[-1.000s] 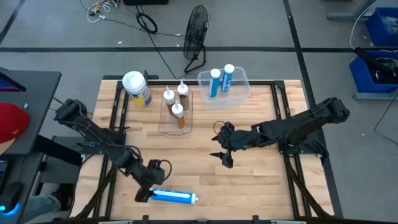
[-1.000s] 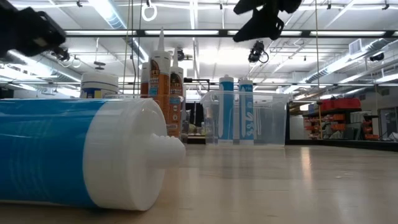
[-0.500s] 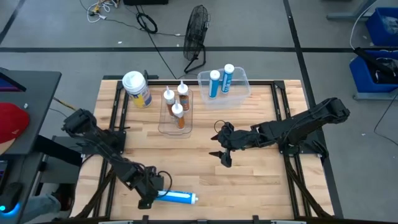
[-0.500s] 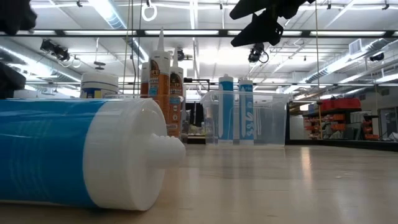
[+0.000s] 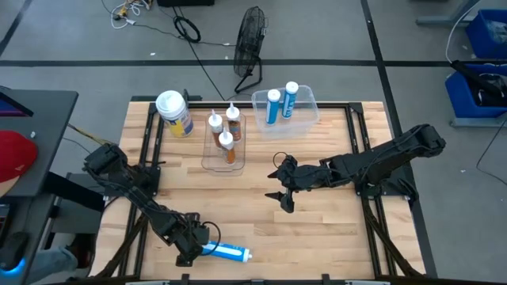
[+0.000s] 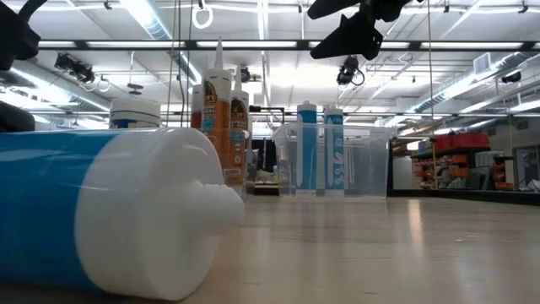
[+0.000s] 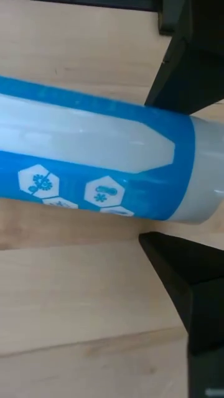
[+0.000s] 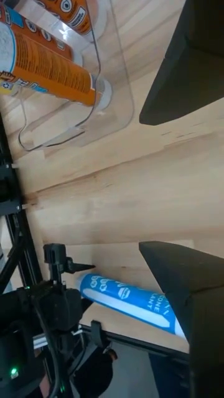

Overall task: Pick & place silicon tubes, Sealant and Lysol wipes
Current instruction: Put the blue sealant into the white bin

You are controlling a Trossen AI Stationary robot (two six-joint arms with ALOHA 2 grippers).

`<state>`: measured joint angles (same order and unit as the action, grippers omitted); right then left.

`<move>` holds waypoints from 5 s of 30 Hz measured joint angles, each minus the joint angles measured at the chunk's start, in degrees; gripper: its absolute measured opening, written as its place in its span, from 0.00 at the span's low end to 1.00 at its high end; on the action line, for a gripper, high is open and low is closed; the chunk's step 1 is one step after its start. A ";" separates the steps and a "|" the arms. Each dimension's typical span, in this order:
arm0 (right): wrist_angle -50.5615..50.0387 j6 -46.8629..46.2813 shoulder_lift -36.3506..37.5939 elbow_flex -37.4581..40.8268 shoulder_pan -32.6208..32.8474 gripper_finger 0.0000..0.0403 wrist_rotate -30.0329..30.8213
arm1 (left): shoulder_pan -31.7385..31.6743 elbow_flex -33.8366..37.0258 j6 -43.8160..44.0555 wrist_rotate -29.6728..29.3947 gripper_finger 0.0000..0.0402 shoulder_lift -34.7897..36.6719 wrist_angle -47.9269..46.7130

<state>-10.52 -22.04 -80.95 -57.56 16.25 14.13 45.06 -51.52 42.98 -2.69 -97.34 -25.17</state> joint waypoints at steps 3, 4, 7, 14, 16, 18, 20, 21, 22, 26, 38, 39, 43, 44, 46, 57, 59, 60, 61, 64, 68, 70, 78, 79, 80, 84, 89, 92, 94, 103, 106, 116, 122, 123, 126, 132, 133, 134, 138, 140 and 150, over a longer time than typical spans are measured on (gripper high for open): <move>0.00 0.00 0.00 0.00 0.00 0.81 -0.01 | 0.00 0.03 -0.11 -0.27 0.72 -0.04 -0.07; 0.01 -0.01 0.00 0.00 0.00 0.81 0.00 | -0.01 0.03 -0.13 -0.30 0.71 -0.04 -0.09; 0.00 0.00 0.00 0.00 0.00 0.81 -0.02 | -0.02 0.10 -0.14 -0.32 0.71 0.28 -0.08; -0.15 0.00 0.00 0.00 0.00 0.81 -0.02 | -0.39 -1.42 -3.62 -1.93 0.72 0.15 -0.22; -0.15 0.00 0.00 0.00 0.00 0.81 -0.02 | -0.35 -1.89 -4.97 -2.75 0.72 0.15 -0.31; -0.32 0.00 0.00 0.00 0.00 0.81 -0.02 | -0.31 -2.30 -6.22 -2.95 0.72 0.17 -0.32; -0.42 0.00 0.00 0.00 -0.01 0.81 -0.02 | -0.36 -2.39 -7.29 -2.87 0.72 0.18 -0.48; -0.42 0.00 0.00 0.00 -0.02 0.81 -0.02 | -0.55 -2.39 -7.58 -2.69 0.72 0.17 -0.85; -0.42 0.00 0.00 0.00 0.00 0.81 -0.02 | -0.70 -2.39 -7.69 -2.37 0.72 0.18 -1.25; -0.49 0.00 0.00 0.00 0.00 0.81 -0.02 | -1.41 -2.39 -7.73 -2.28 0.71 0.15 -2.47; -0.59 0.00 0.00 0.00 0.00 0.81 -0.04 | -2.52 -2.44 -9.22 -2.11 0.57 0.09 -2.47; -0.59 0.00 0.00 -0.01 0.00 0.81 -0.04 | -2.51 -2.44 -9.22 -2.11 0.57 0.09 -2.47; -0.59 0.00 0.00 -0.02 0.00 0.81 -0.04 | -2.51 -2.44 -9.26 -2.19 0.57 0.09 -2.47; -0.57 -0.16 0.00 -0.01 0.00 0.81 -0.05 | -2.51 -2.44 -9.50 -2.48 0.57 0.09 -2.47; -0.35 -0.86 0.00 0.00 0.00 0.81 -0.21 | -2.43 -2.44 -9.66 -3.28 0.57 0.09 -2.50; -0.17 -1.08 0.00 -0.02 0.00 0.81 -0.25 | -4.18 -2.60 -10.71 -7.75 0.57 0.20 -3.17; -0.18 -1.20 0.00 -0.02 0.00 0.81 -0.42 | -4.44 -3.35 -10.71 -9.03 0.57 0.20 -4.80; -0.30 -1.17 0.00 -0.02 0.00 0.81 -0.52 | -4.46 -3.87 -10.69 -10.05 0.57 0.22 -5.77; -0.58 -1.07 0.00 -0.02 -0.02 0.81 -0.77 | -4.46 -4.54 -10.67 -11.41 0.57 0.22 -7.02; -1.72 -1.28 0.02 -0.02 -0.02 0.81 -1.36 | -4.44 -6.92 -10.28 -16.87 0.56 0.24 -12.17; -4.04 -3.36 0.04 -0.02 -0.02 0.81 -1.61 | -4.44 -11.46 -6.96 -28.51 0.56 0.26 -23.27; -4.90 -4.63 0.04 -0.02 -0.04 0.81 -0.44 | -4.35 -13.72 -4.28 -34.80 0.56 0.26 -29.59; -5.50 -5.81 0.07 -0.02 -0.02 0.81 1.44 | -3.52 -19.00 3.17 -46.60 0.56 0.39 -41.97; -5.49 -5.81 0.07 -0.02 -0.02 0.81 1.44 | -3.54 -19.00 3.17 -45.82 0.56 0.39 -41.88; -5.49 -5.81 0.07 -0.02 -0.02 0.81 1.44 | -3.56 -18.88 3.17 -44.90 0.56 0.39 -41.85; -5.46 -5.79 0.07 -0.02 -0.02 0.81 1.44 | -3.58 -17.48 3.68 -43.27 0.56 0.39 -41.14; -5.42 -5.79 0.07 -0.02 -0.02 0.81 1.46 | -1.94 -17.17 5.14 -42.63 0.56 0.39 -40.16; -5.44 -6.11 0.07 -0.02 -0.02 0.81 1.46 | -1.00 -17.17 6.50 -39.34 0.56 0.39 -39.48; -5.41 -6.21 0.07 -0.02 -0.02 0.81 1.46 | -0.46 -17.17 7.79 -35.80 0.56 0.39 -39.55; -5.34 -6.21 0.09 -0.02 -0.02 0.81 1.46 | 1.08 -17.15 9.40 -24.13 0.56 0.07 -38.38; -5.33 -6.21 0.09 -0.02 -0.02 0.81 1.46 | 1.09 -16.28 9.10 -21.24 0.56 -0.91 -37.03; -5.22 -6.03 0.11 -0.02 -0.02 0.81 1.46 | -0.13 -3.57 7.58 -15.54 0.56 -1.07 -18.48; -5.25 -5.99 0.11 -0.02 -0.02 0.81 1.46 | -2.29 -3.06 4.31 -10.95 0.56 -0.94 -18.16; -5.25 -6.01 0.11 -0.02 -0.02 0.81 1.46 | -2.79 -3.06 3.89 -9.99 0.57 -0.96 -18.16; -5.25 -6.01 0.11 -0.02 -0.02 0.81 1.46 | -4.27 -2.88 3.38 -8.10 0.64 -1.16 -17.50; -5.33 -5.43 0.11 -0.04 -0.04 0.81 1.48 | -6.75 -1.32 -0.62 -3.45 0.72 -1.11 -13.30; -5.35 -5.27 0.11 -0.04 -0.06 0.81 1.46 | -6.95 -1.24 -0.69 -3.25 0.70 -1.11 -13.16; -5.33 -5.17 0.11 -0.04 -0.07 0.81 1.47 | -7.10 -1.11 -0.83 -3.23 0.68 -1.11 -12.94; -5.33 -5.16 0.11 -0.04 -0.07 0.81 1.49 | -7.41 -1.04 -1.03 -3.55 0.55 -1.14 -12.83; -5.33 -5.12 0.11 -0.04 -0.07 0.81 1.91 | -7.40 -1.02 -1.01 -4.31 0.55 -1.16 -12.85; -5.57 -4.28 0.11 -0.04 -0.07 0.81 3.42 | -5.86 -1.97 -1.44 -10.97 0.55 -0.93 -13.72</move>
<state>-16.09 -26.32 -80.84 -57.60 16.18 17.55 39.20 -53.49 41.54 -13.66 -98.27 -38.89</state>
